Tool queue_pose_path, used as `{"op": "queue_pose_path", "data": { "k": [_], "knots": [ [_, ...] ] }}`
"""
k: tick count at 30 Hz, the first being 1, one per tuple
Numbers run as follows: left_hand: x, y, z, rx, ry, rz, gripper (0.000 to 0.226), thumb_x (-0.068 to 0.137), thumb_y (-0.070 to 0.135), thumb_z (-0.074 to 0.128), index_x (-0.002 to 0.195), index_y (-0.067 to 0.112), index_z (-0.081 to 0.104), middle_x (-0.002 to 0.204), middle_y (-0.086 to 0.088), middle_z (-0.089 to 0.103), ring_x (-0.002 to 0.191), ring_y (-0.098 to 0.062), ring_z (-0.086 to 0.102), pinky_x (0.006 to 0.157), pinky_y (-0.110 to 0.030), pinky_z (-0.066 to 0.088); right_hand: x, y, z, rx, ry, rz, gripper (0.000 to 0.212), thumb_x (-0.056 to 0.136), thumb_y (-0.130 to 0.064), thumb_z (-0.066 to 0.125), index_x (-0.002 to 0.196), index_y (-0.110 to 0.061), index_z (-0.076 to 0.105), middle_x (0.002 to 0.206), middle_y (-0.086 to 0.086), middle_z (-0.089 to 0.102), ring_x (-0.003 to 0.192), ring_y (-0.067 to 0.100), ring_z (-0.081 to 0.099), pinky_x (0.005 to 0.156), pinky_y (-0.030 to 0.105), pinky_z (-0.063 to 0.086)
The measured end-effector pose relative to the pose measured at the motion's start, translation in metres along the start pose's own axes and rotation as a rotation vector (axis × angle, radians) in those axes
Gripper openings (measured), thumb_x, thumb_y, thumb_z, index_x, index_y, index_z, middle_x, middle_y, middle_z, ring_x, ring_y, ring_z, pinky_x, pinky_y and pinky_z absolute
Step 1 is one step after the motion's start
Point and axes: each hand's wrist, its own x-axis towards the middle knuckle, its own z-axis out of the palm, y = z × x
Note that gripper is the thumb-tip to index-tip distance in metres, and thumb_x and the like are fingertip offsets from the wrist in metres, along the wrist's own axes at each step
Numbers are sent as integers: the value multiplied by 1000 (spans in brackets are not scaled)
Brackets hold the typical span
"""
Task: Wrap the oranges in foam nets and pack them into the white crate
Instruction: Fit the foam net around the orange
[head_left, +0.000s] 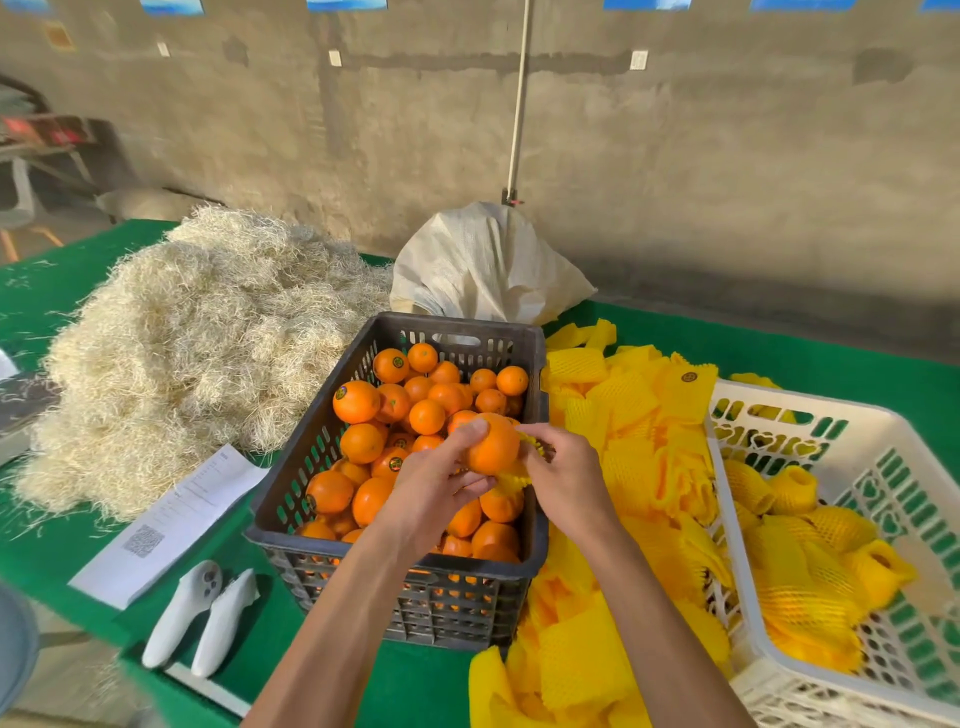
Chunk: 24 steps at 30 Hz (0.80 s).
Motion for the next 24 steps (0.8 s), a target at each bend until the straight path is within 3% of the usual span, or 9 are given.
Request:
{"op": "queue_pose_path", "data": {
  "k": [2,6,8,10,14,17,19,21,24],
  "knots": [
    [0,-4,2,215,40,104,62,63,57,93,102,12,78,103,-6,79,104,-29,75,84,-41,64,-1,-2,2,-79,75,-35,22,103,-24,57,121,-19,70,118,0,68,109,17,63,89,34,55],
    [-3,-12,5,576,175,341,63,65,60,88,93,8,66,83,-7,71,82,-32,72,71,-53,63,1,-7,2,-113,187,-94,24,103,-26,57,122,-14,67,119,2,68,108,15,62,83,19,48],
    [-1,-14,7,669,252,397,63,67,60,85,92,10,58,81,-12,62,71,-31,61,62,-45,59,-4,-10,5,-129,206,-170,23,103,-25,58,121,-13,66,117,1,66,103,11,59,80,4,40],
    [3,-14,9,774,308,431,64,67,65,80,93,13,52,81,-6,52,67,-17,45,55,-33,41,-9,-11,8,-150,230,-241,22,102,-23,58,120,-12,66,115,1,64,99,9,57,74,0,37],
    [11,-12,10,715,363,302,65,69,63,83,103,19,48,98,-9,61,81,-21,57,62,-39,48,-12,-10,7,-183,241,-313,20,100,-21,62,116,-10,69,108,2,64,92,13,61,70,6,41],
    [14,-7,9,656,463,342,76,72,57,86,120,21,40,105,0,58,91,-22,62,68,-38,54,-16,-11,8,-158,218,-360,16,100,-23,64,111,-12,70,103,-1,64,89,9,61,70,10,46],
    [18,-6,13,681,429,383,69,79,54,83,128,19,49,105,5,60,93,-17,61,70,-35,53,-17,-13,9,-123,239,-343,16,99,-25,64,110,-14,69,103,-3,63,89,8,60,71,13,49],
    [19,-7,16,612,317,448,41,86,48,78,104,12,69,86,-5,70,76,-22,62,64,-46,54,-16,-12,7,-114,244,-285,20,100,-30,62,115,-19,65,108,-6,61,94,7,59,74,19,52],
    [16,-5,18,440,247,392,28,90,39,67,88,12,69,72,-6,67,65,-19,58,55,-32,52,-18,-7,9,-140,166,-188,34,100,-36,58,131,-22,58,121,-6,57,106,8,58,84,25,54]
  ]
}}
